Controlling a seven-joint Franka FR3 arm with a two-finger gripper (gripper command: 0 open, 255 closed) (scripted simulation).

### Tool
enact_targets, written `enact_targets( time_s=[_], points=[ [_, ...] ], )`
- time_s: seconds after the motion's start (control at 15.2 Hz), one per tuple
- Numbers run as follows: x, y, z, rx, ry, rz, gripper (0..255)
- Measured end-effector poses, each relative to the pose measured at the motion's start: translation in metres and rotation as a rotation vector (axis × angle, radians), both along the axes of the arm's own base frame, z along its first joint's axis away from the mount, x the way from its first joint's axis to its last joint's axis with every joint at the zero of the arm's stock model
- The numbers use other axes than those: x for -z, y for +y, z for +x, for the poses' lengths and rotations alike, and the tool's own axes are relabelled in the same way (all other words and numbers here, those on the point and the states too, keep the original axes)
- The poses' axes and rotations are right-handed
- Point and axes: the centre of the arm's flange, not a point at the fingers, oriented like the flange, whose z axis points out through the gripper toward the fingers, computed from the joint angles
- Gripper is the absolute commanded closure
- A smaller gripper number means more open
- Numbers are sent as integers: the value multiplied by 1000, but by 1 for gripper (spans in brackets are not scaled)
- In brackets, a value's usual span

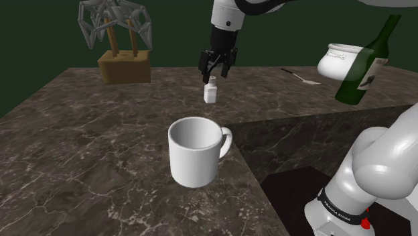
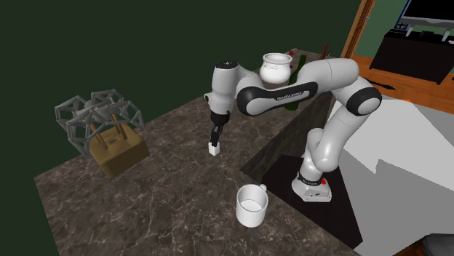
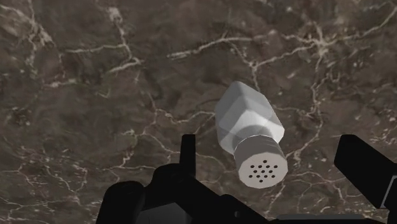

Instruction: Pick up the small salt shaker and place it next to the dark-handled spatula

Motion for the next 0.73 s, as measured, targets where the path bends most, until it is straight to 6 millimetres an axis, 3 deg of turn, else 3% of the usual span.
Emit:
enact_targets(
  time_s=[0.2, 0.59, 0.66, 0.73],
  points=[
    [11, -1, 1, 0, 0, 0, 0],
    [12, 0, 2, 0, 0, 0, 0],
    [12, 0, 2, 0, 0, 0, 255],
    [12, 0, 2, 0, 0, 0, 255]
  ],
)
